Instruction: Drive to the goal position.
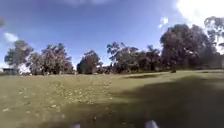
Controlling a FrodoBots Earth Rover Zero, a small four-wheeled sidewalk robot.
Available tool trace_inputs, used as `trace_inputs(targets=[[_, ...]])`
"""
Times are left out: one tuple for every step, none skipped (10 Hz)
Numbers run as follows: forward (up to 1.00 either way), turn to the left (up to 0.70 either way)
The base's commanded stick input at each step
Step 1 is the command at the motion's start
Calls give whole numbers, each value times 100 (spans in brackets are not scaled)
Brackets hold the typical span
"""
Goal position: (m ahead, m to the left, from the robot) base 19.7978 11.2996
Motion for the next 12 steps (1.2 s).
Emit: trace_inputs(targets=[[70,-2],[70,-3],[70,-2],[70,0],[70,0],[70,0],[70,1],[70,3],[70,20],[70,35],[70,35],[70,26]])
